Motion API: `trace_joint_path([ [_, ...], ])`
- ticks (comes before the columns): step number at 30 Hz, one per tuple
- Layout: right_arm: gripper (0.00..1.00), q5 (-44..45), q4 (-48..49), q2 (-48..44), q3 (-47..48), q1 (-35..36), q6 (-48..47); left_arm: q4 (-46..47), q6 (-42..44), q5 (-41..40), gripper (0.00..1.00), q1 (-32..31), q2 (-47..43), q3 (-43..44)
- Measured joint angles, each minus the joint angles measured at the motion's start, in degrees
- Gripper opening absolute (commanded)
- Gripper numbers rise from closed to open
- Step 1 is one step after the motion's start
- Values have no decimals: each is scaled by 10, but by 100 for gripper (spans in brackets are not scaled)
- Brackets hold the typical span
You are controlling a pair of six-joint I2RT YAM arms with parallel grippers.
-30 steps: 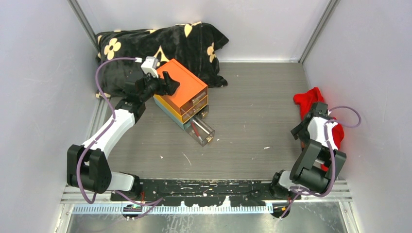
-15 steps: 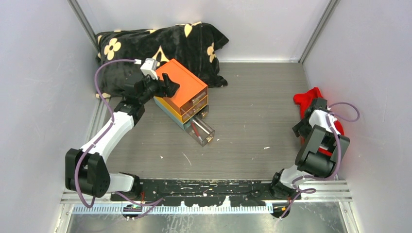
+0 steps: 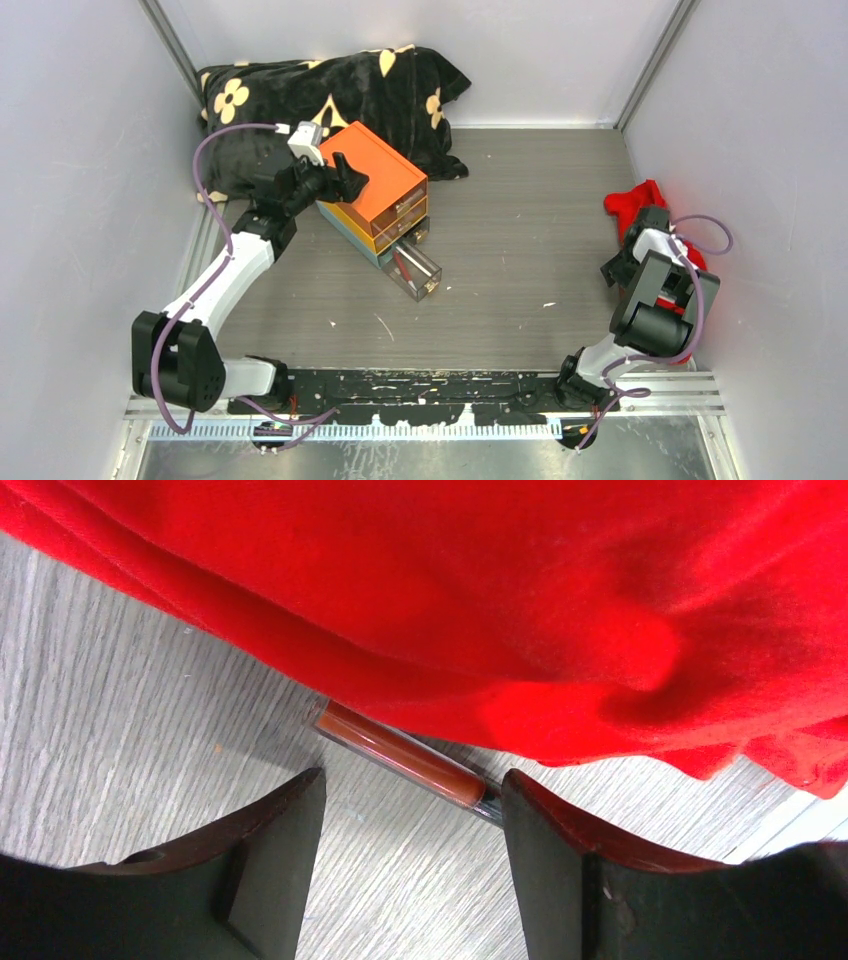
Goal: Organize the makeup
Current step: Pick up the lipstick at the center of the board.
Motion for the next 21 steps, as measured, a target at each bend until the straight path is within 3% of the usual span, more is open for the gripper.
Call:
trace_joint_path([
  [4, 69, 2, 5, -2, -3, 0, 0, 0, 1, -1, 76, 0, -6, -5],
  [5, 63, 2, 5, 0, -3, 0, 0, 0, 1, -2, 76, 0, -8, -6],
  [7, 37, 2, 6, 7, 0, 0, 2, -7, 3, -5, 76, 0, -17, -9],
  [8, 29, 1, 10, 13, 4, 0, 3, -10, 3, -6, 76, 0, -22, -11],
  [11, 27, 6, 26, 32, 17, 3, 9, -21, 3, -10, 76, 0, -30, -12],
  [14, 16, 12, 30, 35, 20, 4, 11, -21, 3, -11, 76, 0, -32, -13],
  [16, 3, 18, 32, 34, 19, 5, 11, -21, 3, -11, 76, 0, -32, -14],
  [21, 1, 20, 41, 27, 12, 8, 9, -18, 3, -13, 75, 0, -33, -16],
])
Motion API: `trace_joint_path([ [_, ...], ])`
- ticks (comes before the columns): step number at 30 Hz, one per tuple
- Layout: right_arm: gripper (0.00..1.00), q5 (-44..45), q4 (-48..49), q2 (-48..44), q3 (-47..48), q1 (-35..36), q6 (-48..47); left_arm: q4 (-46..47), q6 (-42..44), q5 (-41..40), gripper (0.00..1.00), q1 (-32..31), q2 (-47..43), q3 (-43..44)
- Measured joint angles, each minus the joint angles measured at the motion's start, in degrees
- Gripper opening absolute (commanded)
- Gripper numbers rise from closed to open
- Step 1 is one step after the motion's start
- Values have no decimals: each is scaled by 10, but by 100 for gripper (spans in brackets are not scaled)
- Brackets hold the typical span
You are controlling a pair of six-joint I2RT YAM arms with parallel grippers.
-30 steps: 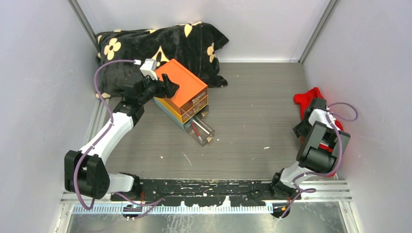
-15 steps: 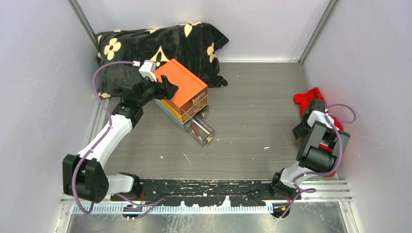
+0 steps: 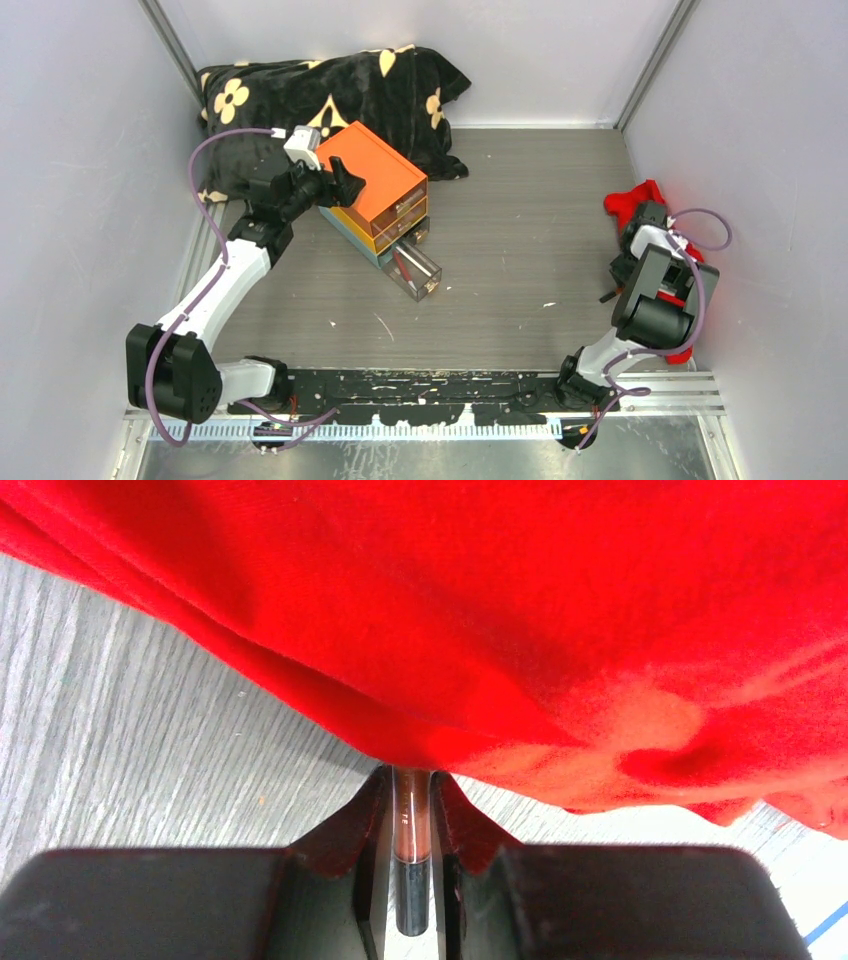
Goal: Organize the makeup
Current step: Place the lipstick in the drawer.
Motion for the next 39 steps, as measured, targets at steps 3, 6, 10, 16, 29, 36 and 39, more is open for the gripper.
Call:
trace_joint_path([
  [3, 1, 1, 7, -13, -11, 17, -4, 3, 0, -1, 76, 0, 0, -1],
  [6, 1, -21, -10, -27, -13, 71, -13, 3, 1, -1, 76, 0, 0, -2],
  [10, 1, -71, -48, -68, 14, 176, -35, 3, 7, -3, 76, 0, 0, -2],
  [16, 1, -127, -73, -133, 131, 335, -70, 2, 14, -9, 76, -1, 0, -2],
  [29, 1, -103, -2, -69, 216, 682, -99, -8, 28, -20, 76, -1, 1, 3],
  [36, 1, -86, 39, -9, 216, 713, -104, -18, 31, -26, 76, -1, 1, 9],
  [39, 1, -87, 45, 0, 217, 721, -103, -18, 33, -28, 76, -1, 1, 9],
])
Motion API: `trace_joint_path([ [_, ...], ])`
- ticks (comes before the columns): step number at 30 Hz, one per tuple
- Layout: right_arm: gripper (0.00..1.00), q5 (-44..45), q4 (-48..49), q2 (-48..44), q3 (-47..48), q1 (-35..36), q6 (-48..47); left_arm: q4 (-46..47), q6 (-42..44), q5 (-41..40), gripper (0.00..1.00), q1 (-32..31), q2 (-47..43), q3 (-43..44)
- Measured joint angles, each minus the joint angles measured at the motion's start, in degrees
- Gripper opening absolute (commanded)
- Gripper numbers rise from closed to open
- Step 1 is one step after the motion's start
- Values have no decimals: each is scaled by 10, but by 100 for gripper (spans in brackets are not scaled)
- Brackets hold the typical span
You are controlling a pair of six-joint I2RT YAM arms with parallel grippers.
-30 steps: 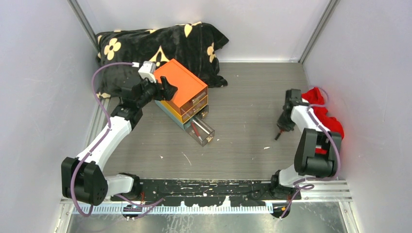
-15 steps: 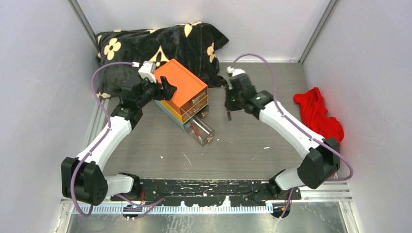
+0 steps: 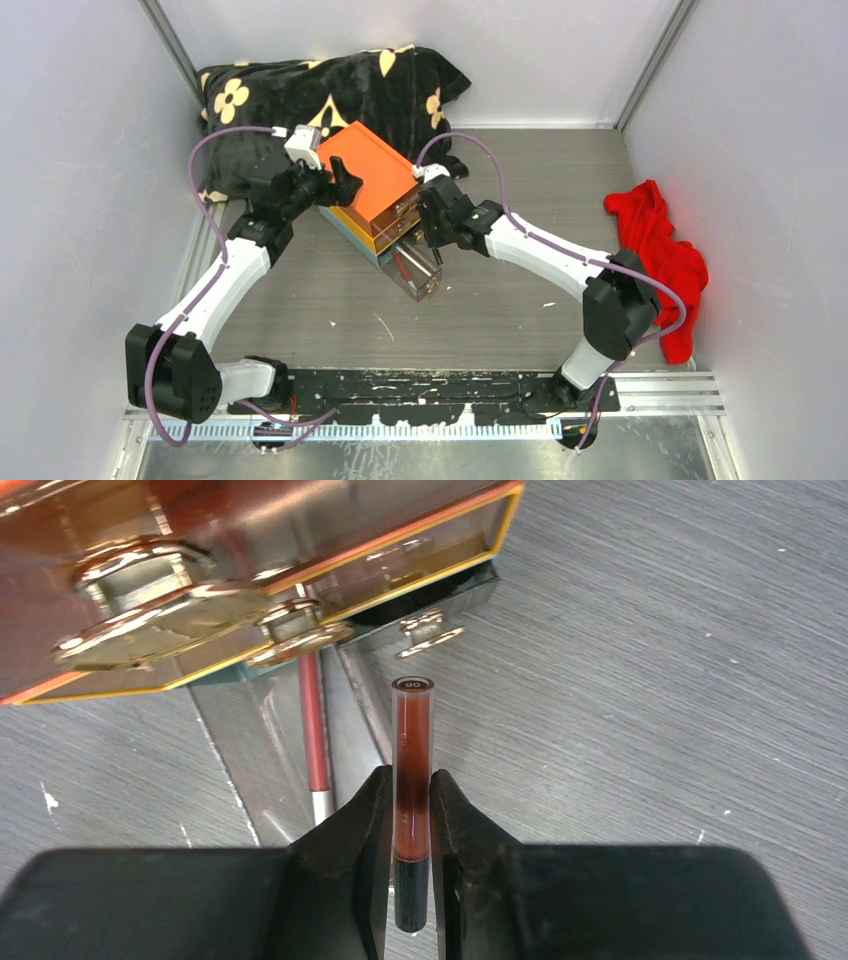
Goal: Organize the makeup
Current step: Place the lipstick in the drawer.
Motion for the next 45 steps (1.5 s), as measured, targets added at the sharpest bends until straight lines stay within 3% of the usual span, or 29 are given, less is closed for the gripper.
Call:
trace_joint_path([
  [11, 1, -25, 68, 34, -2, 60, 16, 0, 8, -4, 76, 0, 0, 0],
  [18, 3, -21, 104, 77, -10, 63, 17, -1, 11, -4, 76, 0, 0, 0],
  [23, 17, -7, 116, 84, -10, 63, 15, -1, 12, -4, 76, 0, 0, 0],
  [27, 47, 1, 116, 86, -10, 63, 14, -1, 12, -4, 76, 0, 0, 0],
  [29, 52, 9, 120, 86, -12, 63, 12, -1, 13, -4, 76, 0, 0, 0],
  [36, 52, 33, 136, 64, -46, 64, 1, -1, 13, -4, 76, 0, 0, 0],
  [42, 52, 45, 109, -12, -81, 68, 0, -1, 13, -7, 76, 0, 0, 0],
  [45, 45, 49, 101, -69, -90, 72, -1, 0, 13, -8, 76, 0, 0, 0],
])
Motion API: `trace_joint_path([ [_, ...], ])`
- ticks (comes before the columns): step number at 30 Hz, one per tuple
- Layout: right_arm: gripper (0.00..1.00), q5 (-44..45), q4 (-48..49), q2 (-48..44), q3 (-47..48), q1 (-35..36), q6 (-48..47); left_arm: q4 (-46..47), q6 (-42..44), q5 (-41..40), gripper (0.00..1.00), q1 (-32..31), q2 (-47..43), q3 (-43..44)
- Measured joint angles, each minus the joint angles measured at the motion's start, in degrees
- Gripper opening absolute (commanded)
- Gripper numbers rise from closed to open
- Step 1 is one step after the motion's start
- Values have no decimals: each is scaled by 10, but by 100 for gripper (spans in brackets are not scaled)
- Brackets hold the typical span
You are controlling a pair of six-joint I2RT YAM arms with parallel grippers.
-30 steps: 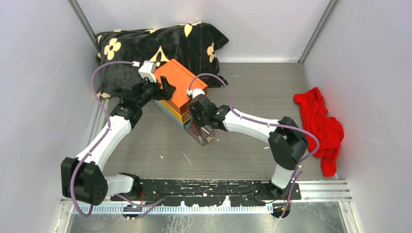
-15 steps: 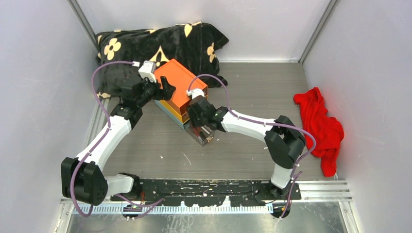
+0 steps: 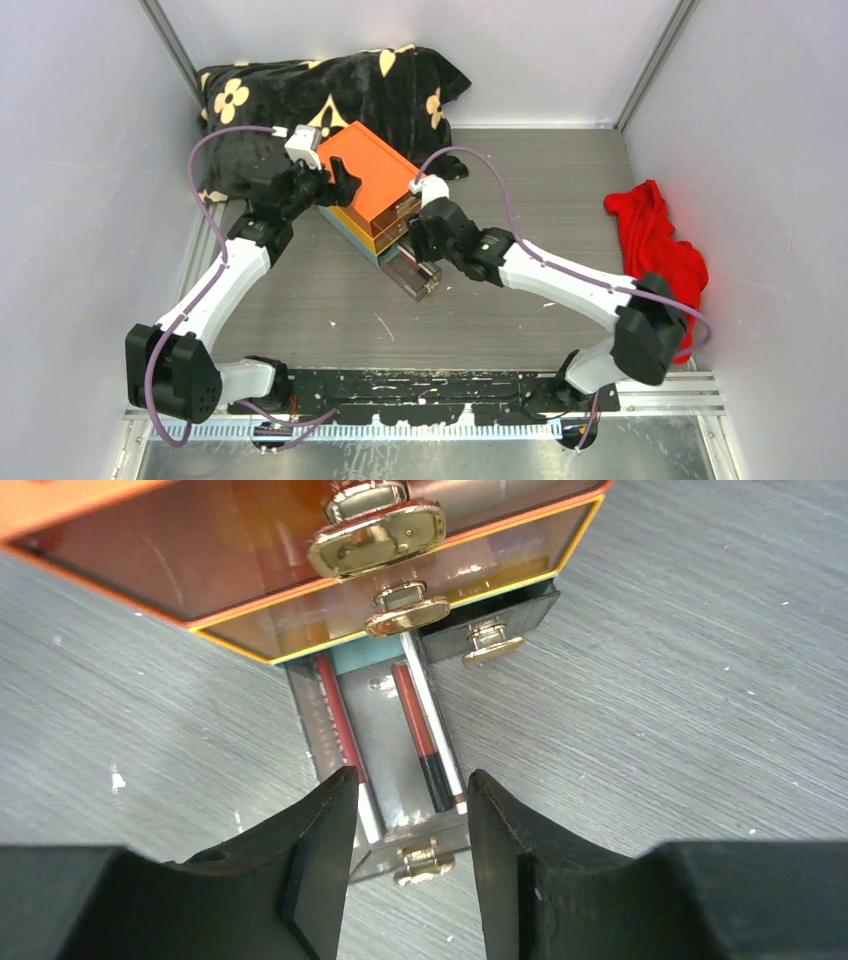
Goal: Organize the makeup
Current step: Place the lipstick in the drawer, then close the drawer in the storage box.
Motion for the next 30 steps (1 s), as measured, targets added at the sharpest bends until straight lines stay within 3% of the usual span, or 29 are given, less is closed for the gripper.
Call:
trace_joint_path([
  [1, 39, 1, -2, -20, -3, 2, 0, 0, 0, 0, 76, 0, 0, 0],
  [3, 9, 3, -3, -52, -15, 5, -1, 0, 1, 0, 76, 0, 0, 0],
  [4, 2, 4, 0, -67, -26, 7, -1, 0, 1, 0, 76, 0, 0, 0],
  [14, 1, 3, 6, -129, -235, 10, 28, -1, 10, -6, 76, 0, 0, 0],
  [24, 1, -3, 71, -123, -253, 10, 39, -2, 12, -12, 76, 0, 0, 0],
  [30, 1, -17, 120, -71, -252, 10, 39, -2, 13, -15, 76, 0, 0, 0],
])
